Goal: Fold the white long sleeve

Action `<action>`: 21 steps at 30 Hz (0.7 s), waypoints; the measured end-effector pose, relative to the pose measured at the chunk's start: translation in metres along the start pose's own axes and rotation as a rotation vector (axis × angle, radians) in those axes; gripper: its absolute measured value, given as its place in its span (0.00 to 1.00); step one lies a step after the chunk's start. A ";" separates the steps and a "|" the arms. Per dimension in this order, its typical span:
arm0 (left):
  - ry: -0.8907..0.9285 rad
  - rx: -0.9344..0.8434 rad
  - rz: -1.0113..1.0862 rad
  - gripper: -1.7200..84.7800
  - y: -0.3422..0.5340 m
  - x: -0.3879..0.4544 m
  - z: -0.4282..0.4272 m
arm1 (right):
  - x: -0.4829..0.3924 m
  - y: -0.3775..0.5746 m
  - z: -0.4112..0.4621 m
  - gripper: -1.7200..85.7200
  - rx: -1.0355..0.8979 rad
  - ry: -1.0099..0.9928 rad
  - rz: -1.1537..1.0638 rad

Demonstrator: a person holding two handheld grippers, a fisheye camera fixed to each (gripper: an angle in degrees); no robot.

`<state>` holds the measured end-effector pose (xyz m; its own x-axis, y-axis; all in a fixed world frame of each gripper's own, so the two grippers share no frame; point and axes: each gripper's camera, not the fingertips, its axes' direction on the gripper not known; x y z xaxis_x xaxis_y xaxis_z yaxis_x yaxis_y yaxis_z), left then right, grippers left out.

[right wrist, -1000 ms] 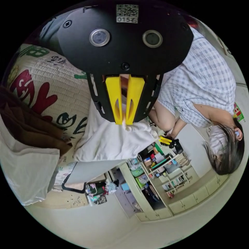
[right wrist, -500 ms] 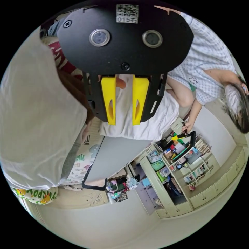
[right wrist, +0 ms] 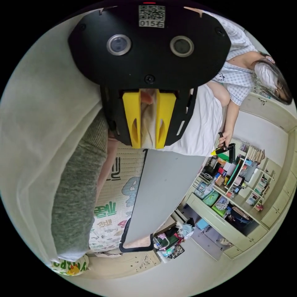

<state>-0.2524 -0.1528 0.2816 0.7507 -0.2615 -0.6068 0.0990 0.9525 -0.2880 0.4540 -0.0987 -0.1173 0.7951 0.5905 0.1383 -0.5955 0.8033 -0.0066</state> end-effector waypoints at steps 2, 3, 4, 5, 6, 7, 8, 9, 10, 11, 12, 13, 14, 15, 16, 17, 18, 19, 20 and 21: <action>0.011 0.006 -0.006 0.05 0.000 -0.007 0.003 | 0.000 -0.004 0.002 0.04 -0.015 -0.003 -0.005; 0.022 0.010 -0.010 0.04 0.001 -0.012 0.004 | 0.000 -0.006 0.003 0.03 -0.023 0.002 -0.013; 0.027 0.020 -0.014 0.04 0.003 -0.016 0.003 | -0.002 -0.008 0.003 0.02 -0.023 0.017 -0.016; 0.031 0.026 -0.015 0.04 0.005 -0.018 0.003 | -0.002 -0.009 0.003 0.02 -0.022 0.022 -0.021; 0.043 0.038 -0.015 0.03 0.008 -0.022 0.002 | -0.004 -0.010 0.002 0.02 -0.023 0.036 -0.029; 0.055 0.046 -0.016 0.03 0.012 -0.026 0.002 | -0.005 -0.012 0.001 0.03 -0.028 0.064 -0.023; 0.060 0.049 -0.018 0.03 0.014 -0.028 0.002 | -0.006 -0.013 0.000 0.03 -0.034 0.075 -0.019; 0.067 0.056 -0.019 0.03 0.017 -0.031 0.003 | -0.006 -0.015 0.000 0.05 -0.051 0.083 -0.018; 0.073 0.060 -0.019 0.03 0.020 -0.033 0.004 | -0.007 -0.017 0.001 0.07 -0.069 0.069 -0.023; 0.075 0.061 -0.019 0.03 0.021 -0.034 0.005 | -0.007 -0.018 0.002 0.09 -0.075 0.054 -0.025; 0.078 0.064 -0.020 0.02 0.023 -0.036 0.006 | -0.006 -0.020 0.003 0.09 -0.078 0.005 -0.023; 0.079 0.066 -0.020 0.02 0.025 -0.038 0.007 | -0.005 -0.022 0.005 0.09 -0.084 -0.040 -0.013; 0.079 0.066 -0.020 0.02 0.026 -0.039 0.008 | -0.005 -0.023 0.006 0.09 -0.091 -0.050 -0.013; 0.080 0.067 -0.021 0.02 0.028 -0.041 0.009 | -0.007 -0.025 0.008 0.08 -0.099 -0.021 -0.014; 0.082 0.070 -0.017 0.02 0.030 -0.041 0.010 | -0.010 -0.025 0.010 0.05 -0.090 0.033 -0.019; 0.085 0.072 -0.013 0.02 0.031 -0.042 0.010 | -0.011 -0.026 0.011 0.04 -0.090 0.051 -0.022; 0.085 0.081 -0.009 0.02 0.034 -0.042 0.009 | -0.013 -0.027 0.013 0.03 -0.096 0.070 -0.027; 0.085 0.090 -0.005 0.02 0.037 -0.042 0.009 | -0.015 -0.028 0.013 0.02 -0.089 0.090 -0.027; 0.086 0.095 -0.003 0.02 0.038 -0.042 0.008 | -0.016 -0.028 0.013 0.02 -0.080 0.106 -0.026; 0.087 0.107 -0.004 0.02 0.041 -0.043 0.007 | -0.018 -0.028 0.011 0.02 -0.060 0.140 -0.025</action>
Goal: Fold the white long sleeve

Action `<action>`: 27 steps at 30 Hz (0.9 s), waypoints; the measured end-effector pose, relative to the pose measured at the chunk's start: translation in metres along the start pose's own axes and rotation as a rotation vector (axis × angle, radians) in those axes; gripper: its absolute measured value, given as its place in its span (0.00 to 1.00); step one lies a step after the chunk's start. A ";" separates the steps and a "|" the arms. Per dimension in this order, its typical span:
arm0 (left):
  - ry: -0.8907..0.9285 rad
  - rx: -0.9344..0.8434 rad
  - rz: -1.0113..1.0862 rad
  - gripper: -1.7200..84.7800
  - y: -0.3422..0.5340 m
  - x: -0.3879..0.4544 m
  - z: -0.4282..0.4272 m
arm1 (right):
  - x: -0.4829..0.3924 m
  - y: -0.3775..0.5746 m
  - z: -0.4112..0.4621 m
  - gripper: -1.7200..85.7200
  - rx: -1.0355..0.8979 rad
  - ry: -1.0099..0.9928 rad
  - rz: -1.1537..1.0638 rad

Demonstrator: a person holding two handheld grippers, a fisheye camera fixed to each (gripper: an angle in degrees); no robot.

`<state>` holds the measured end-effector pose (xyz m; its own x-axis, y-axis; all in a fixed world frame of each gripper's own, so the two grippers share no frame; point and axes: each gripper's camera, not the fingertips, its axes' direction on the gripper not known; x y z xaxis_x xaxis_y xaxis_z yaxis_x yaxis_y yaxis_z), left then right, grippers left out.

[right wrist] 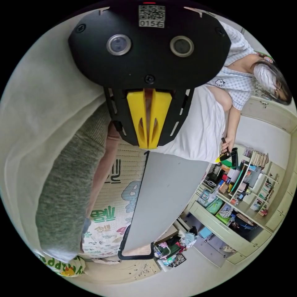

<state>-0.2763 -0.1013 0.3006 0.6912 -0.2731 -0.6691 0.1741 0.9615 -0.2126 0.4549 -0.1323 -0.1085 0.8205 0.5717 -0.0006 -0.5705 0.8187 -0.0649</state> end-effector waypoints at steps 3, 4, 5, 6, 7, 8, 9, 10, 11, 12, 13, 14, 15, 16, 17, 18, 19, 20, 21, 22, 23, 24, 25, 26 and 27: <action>0.010 0.035 0.001 0.02 0.007 -0.002 -0.008 | -0.003 0.000 -0.006 0.01 0.038 0.056 0.003; 0.012 0.048 -0.003 0.02 0.010 -0.003 -0.011 | -0.004 0.000 -0.008 0.01 0.047 0.057 0.004; 0.012 0.054 -0.001 0.02 0.011 -0.003 -0.013 | -0.005 0.000 -0.009 0.01 0.056 0.061 0.004; 0.006 0.057 0.006 0.02 0.014 -0.002 -0.015 | -0.007 0.000 -0.012 0.01 0.071 0.073 0.003; -0.018 0.062 0.010 0.02 0.017 -0.002 -0.016 | -0.009 0.001 -0.015 0.01 0.088 0.105 0.005; -0.026 0.064 0.014 0.02 0.018 -0.002 -0.017 | -0.009 0.001 -0.017 0.01 0.096 0.125 0.005; -0.025 0.063 0.014 0.02 0.020 -0.003 -0.017 | -0.010 0.001 -0.018 0.01 0.101 0.142 0.006; -0.017 0.075 0.001 0.02 0.022 -0.005 -0.020 | -0.008 0.001 -0.020 0.01 0.107 0.133 0.018; -0.011 0.086 -0.002 0.02 0.023 -0.006 -0.021 | -0.008 0.001 -0.021 0.01 0.121 0.134 0.023; -0.003 0.100 -0.006 0.02 0.023 -0.006 -0.025 | -0.010 -0.001 -0.023 0.01 0.140 0.145 0.025; -0.015 0.124 -0.004 0.02 0.022 -0.005 -0.030 | -0.013 -0.004 -0.025 0.01 0.154 0.172 0.022; -0.019 0.134 0.000 0.02 0.020 -0.003 -0.033 | -0.015 -0.006 -0.026 0.01 0.162 0.185 0.019; -0.026 0.151 0.004 0.02 0.017 -0.001 -0.039 | -0.020 -0.011 -0.028 0.01 0.186 0.220 0.013; -0.031 0.166 0.003 0.02 0.015 0.001 -0.045 | -0.025 -0.016 -0.031 0.01 0.207 0.258 0.007; -0.037 0.176 0.004 0.02 0.014 0.002 -0.048 | -0.027 -0.019 -0.033 0.01 0.211 0.266 0.005; -0.048 0.184 0.016 0.02 0.013 0.004 -0.052 | -0.030 -0.025 -0.035 0.01 0.218 0.264 0.000; -0.064 0.166 0.032 0.02 0.011 0.005 -0.052 | -0.031 -0.031 -0.035 0.01 0.209 0.227 -0.006; -0.071 0.149 0.037 0.02 0.011 0.005 -0.050 | -0.031 -0.034 -0.032 0.02 0.190 0.191 -0.016; -0.081 0.117 0.031 0.02 0.012 0.001 -0.045 | -0.032 -0.039 -0.023 0.02 0.118 0.101 -0.035; -0.089 0.106 0.021 0.02 0.017 -0.004 -0.042 | -0.033 -0.040 -0.011 0.03 0.046 0.036 -0.050; -0.087 0.103 0.017 0.02 0.019 -0.007 -0.041 | -0.034 -0.039 -0.004 0.04 0.017 0.028 -0.056; -0.069 0.097 0.003 0.02 0.024 -0.015 -0.040 | -0.036 -0.034 0.008 0.05 -0.029 0.057 -0.058; -0.038 0.097 -0.021 0.02 0.027 -0.025 -0.039 | -0.037 -0.029 0.018 0.11 -0.073 0.097 -0.064; -0.018 0.099 -0.033 0.02 0.029 -0.029 -0.039 | -0.036 -0.027 0.023 0.13 -0.096 0.108 -0.067; 0.025 0.102 -0.054 0.02 0.029 -0.036 -0.040 | -0.033 -0.022 0.030 0.14 -0.137 0.109 -0.053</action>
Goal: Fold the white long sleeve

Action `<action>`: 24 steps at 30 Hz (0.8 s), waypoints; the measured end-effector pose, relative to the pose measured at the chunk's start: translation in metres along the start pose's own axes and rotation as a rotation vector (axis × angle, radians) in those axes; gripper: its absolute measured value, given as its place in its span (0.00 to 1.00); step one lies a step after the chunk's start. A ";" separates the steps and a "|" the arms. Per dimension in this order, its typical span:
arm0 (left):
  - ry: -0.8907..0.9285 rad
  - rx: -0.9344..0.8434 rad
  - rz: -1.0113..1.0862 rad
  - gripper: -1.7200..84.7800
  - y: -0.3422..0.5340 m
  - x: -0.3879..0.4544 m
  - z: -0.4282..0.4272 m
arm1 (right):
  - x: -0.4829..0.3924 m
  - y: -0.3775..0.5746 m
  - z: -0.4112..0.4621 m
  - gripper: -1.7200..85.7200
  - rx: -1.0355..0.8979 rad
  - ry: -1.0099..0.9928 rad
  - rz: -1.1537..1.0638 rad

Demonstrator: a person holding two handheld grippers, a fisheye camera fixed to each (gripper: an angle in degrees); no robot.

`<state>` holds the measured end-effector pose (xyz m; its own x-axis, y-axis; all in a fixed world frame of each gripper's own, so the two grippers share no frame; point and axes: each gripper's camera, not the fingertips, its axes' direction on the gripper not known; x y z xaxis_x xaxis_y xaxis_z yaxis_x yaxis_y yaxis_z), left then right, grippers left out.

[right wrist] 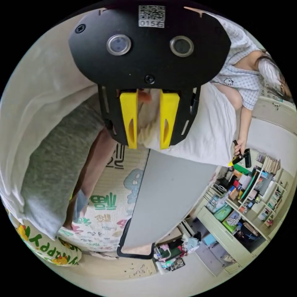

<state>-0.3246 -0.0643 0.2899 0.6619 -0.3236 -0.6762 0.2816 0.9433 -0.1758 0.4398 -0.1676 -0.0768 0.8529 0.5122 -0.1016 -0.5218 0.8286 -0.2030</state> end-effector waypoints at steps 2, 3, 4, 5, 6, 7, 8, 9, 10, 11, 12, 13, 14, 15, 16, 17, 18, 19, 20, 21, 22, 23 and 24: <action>0.032 -0.002 -0.021 0.02 -0.002 -0.005 -0.001 | 0.007 0.004 0.004 0.14 -0.003 -0.056 0.031; 0.034 -0.010 -0.023 0.02 -0.004 -0.005 0.000 | 0.011 0.006 0.003 0.12 0.015 -0.130 0.033; 0.027 -0.014 -0.018 0.02 -0.006 -0.002 0.000 | 0.015 0.008 0.001 0.09 0.048 -0.195 0.042; 0.023 -0.011 -0.013 0.02 -0.007 0.000 -0.001 | 0.016 0.009 -0.001 0.08 0.068 -0.203 0.051; 0.016 0.002 0.000 0.02 -0.010 0.004 -0.004 | 0.016 0.009 -0.006 0.07 0.098 -0.182 0.057; -0.001 0.021 0.005 0.02 -0.012 0.009 -0.009 | 0.013 0.009 -0.010 0.07 0.112 -0.138 0.053; -0.011 0.028 0.005 0.02 -0.014 0.011 -0.011 | 0.012 0.008 -0.011 0.07 0.119 -0.122 0.050; -0.027 0.035 0.002 0.02 -0.020 0.016 -0.014 | 0.008 0.005 -0.015 0.06 0.133 -0.108 0.047; -0.043 0.040 -0.001 0.02 -0.026 0.020 -0.016 | 0.005 0.001 -0.019 0.06 0.151 -0.105 0.050; -0.052 0.044 0.000 0.02 -0.029 0.023 -0.016 | 0.004 -0.002 -0.021 0.06 0.159 -0.102 0.051; -0.069 0.047 0.002 0.02 -0.036 0.028 -0.017 | 0.000 -0.008 -0.024 0.06 0.172 -0.079 0.055; -0.085 0.054 0.001 0.02 -0.043 0.032 -0.018 | -0.005 -0.013 -0.026 0.06 0.180 -0.047 0.052; -0.092 0.058 0.002 0.02 -0.046 0.034 -0.019 | -0.008 -0.016 -0.027 0.06 0.180 -0.029 0.051; -0.108 0.068 0.001 0.02 -0.052 0.037 -0.021 | -0.012 -0.021 -0.027 0.06 0.188 0.004 0.053; -0.120 0.082 -0.001 0.02 -0.057 0.039 -0.023 | -0.016 -0.025 -0.026 0.06 0.196 0.028 0.053; -0.125 0.087 -0.003 0.02 -0.059 0.040 -0.024 | -0.017 -0.027 -0.025 0.06 0.199 0.039 0.055; -0.135 0.092 -0.004 0.02 -0.064 0.042 -0.026 | -0.020 -0.028 -0.022 0.06 0.203 0.056 0.059; -0.150 0.081 -0.001 0.03 -0.067 0.044 -0.025 | -0.021 -0.028 -0.016 0.06 0.193 0.066 0.065; -0.161 0.066 0.002 0.03 -0.068 0.045 -0.023 | -0.022 -0.028 -0.012 0.07 0.178 0.068 0.065; -0.180 0.015 0.002 0.04 -0.071 0.046 -0.019 | -0.021 -0.026 -0.002 0.07 0.131 0.060 0.062; -0.198 -0.039 0.006 0.05 -0.072 0.047 -0.017 | -0.020 -0.020 0.006 0.07 0.092 0.060 0.068; -0.214 -0.054 0.014 0.06 -0.071 0.050 -0.020 | -0.020 -0.015 0.007 0.08 0.094 0.067 0.065; -0.261 -0.059 0.068 0.08 -0.066 0.064 -0.031 | -0.024 0.000 0.004 0.09 0.135 0.085 0.044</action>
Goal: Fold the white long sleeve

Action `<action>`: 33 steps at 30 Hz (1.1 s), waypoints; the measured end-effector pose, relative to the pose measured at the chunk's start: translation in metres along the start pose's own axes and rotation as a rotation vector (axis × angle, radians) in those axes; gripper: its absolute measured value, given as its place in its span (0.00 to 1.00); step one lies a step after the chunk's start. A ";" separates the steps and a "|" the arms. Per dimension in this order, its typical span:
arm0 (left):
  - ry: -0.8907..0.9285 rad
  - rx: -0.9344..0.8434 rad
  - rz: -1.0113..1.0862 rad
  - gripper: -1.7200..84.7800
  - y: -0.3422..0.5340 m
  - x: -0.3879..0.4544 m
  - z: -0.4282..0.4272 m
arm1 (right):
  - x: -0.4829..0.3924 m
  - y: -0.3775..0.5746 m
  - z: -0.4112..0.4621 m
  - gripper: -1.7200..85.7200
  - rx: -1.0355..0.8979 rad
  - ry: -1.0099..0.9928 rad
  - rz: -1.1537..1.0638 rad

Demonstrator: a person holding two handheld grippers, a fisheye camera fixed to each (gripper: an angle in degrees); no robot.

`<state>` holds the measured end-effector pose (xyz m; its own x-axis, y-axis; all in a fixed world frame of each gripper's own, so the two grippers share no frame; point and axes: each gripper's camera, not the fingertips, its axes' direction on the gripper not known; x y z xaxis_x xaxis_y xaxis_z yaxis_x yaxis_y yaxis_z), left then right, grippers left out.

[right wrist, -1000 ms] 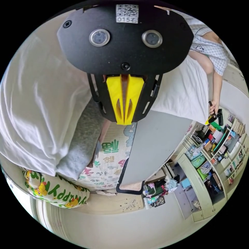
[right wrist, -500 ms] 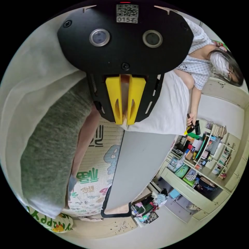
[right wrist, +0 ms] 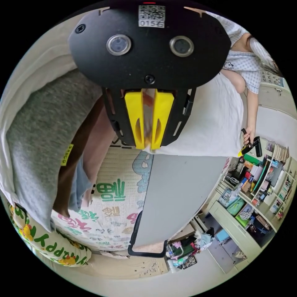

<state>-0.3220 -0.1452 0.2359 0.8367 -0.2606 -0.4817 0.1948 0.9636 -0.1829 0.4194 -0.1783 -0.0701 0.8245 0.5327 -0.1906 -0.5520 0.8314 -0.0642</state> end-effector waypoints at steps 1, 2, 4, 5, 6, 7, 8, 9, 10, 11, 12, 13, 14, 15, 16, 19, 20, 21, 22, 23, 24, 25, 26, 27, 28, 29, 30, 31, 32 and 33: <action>-0.073 0.018 0.080 0.11 0.008 0.018 -0.021 | -0.005 0.021 -0.011 0.11 0.062 -0.003 -0.037; -0.115 0.029 0.117 0.11 0.014 0.028 -0.033 | -0.007 0.033 -0.017 0.11 0.091 -0.018 -0.063; -0.116 0.039 0.270 0.12 0.041 0.077 -0.073 | -0.021 0.087 -0.044 0.11 0.171 -0.183 -0.223; -0.078 0.025 0.318 0.12 0.047 0.092 -0.079 | -0.026 0.101 -0.052 0.10 0.190 -0.237 -0.265; -0.002 -0.015 0.432 0.11 0.061 0.128 -0.087 | -0.039 0.131 -0.065 0.10 0.222 -0.340 -0.367; 0.026 -0.055 0.541 0.10 0.075 0.167 -0.089 | -0.055 0.162 -0.074 0.10 0.248 -0.410 -0.475; 0.020 -0.072 0.590 0.10 0.082 0.186 -0.087 | -0.064 0.176 -0.077 0.10 0.255 -0.431 -0.524; -0.011 -0.094 0.687 0.10 0.096 0.224 -0.081 | -0.081 0.200 -0.078 0.11 0.245 -0.441 -0.572; -0.044 -0.101 0.762 0.11 0.108 0.256 -0.070 | -0.096 0.219 -0.074 0.11 0.215 -0.419 -0.596; -0.052 -0.114 0.796 0.11 0.112 0.270 -0.063 | -0.103 0.228 -0.071 0.11 0.204 -0.404 -0.605; -0.044 -0.170 0.850 0.11 0.117 0.292 -0.047 | -0.114 0.244 -0.063 0.11 0.191 -0.383 -0.621; -0.008 -0.246 0.883 0.11 0.119 0.308 -0.029 | -0.123 0.256 -0.056 0.12 0.180 -0.370 -0.647; 0.007 -0.288 0.899 0.11 0.119 0.314 -0.021 | -0.126 0.261 -0.052 0.12 0.169 -0.359 -0.662; 0.008 -0.353 0.921 0.12 0.119 0.322 -0.006 | -0.129 0.267 -0.044 0.12 0.139 -0.327 -0.665; -0.037 -0.385 0.928 0.12 0.119 0.325 0.006 | -0.131 0.271 -0.036 0.13 0.101 -0.291 -0.662; -0.131 -0.405 0.918 0.12 0.119 0.320 0.014 | -0.134 0.279 -0.022 0.12 0.054 -0.209 -0.655; -0.121 -0.399 0.909 0.11 0.118 0.318 0.012 | -0.135 0.280 -0.020 0.12 0.045 -0.203 -0.661; -0.098 -0.395 0.889 0.10 0.114 0.315 0.007 | -0.137 0.283 -0.017 0.11 0.035 -0.192 -0.678; -0.084 -0.389 0.873 0.09 0.109 0.313 0.000 | -0.138 0.286 -0.018 0.10 0.044 -0.164 -0.681; -0.079 -0.378 0.865 0.08 0.106 0.312 -0.005 | -0.139 0.288 -0.018 0.09 0.047 -0.151 -0.682; -0.074 -0.347 0.847 0.05 0.101 0.309 -0.016 | -0.139 0.291 -0.021 0.08 0.052 -0.148 -0.686; -0.057 -0.324 0.840 0.04 0.097 0.307 -0.027 | -0.138 0.294 -0.024 0.07 0.060 -0.160 -0.691; -0.046 -0.314 0.838 0.03 0.096 0.306 -0.033 | -0.138 0.296 -0.026 0.07 0.066 -0.165 -0.693; -0.021 -0.303 0.838 0.03 0.094 0.304 -0.043 | -0.137 0.300 -0.031 0.06 0.080 -0.173 -0.698; 0.002 -0.299 0.840 0.02 0.094 0.302 -0.053 | -0.137 0.304 -0.035 0.06 0.092 -0.183 -0.703; 0.012 -0.297 0.844 0.02 0.094 0.302 -0.057 | -0.136 0.305 -0.038 0.06 0.096 -0.188 -0.704; 0.024 -0.292 0.854 0.02 0.094 0.301 -0.067 | -0.135 0.308 -0.042 0.06 0.096 -0.199 -0.703; 0.021 -0.291 0.866 0.02 0.094 0.301 -0.074 | -0.134 0.311 -0.044 0.05 0.078 -0.215 -0.700; 0.016 -0.294 0.872 0.02 0.095 0.300 -0.076 | -0.133 0.311 -0.045 0.06 0.066 -0.223 -0.696; 0.001 -0.304 0.877 0.02 0.094 0.299 -0.079 | -0.131 0.311 -0.042 0.06 0.043 -0.235 -0.686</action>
<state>-0.0939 -0.1371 0.0072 0.6207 0.5540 -0.5548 -0.6504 0.7590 0.0302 0.1345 0.0042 -0.1066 0.9910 -0.0949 0.0948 0.1003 0.9935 -0.0541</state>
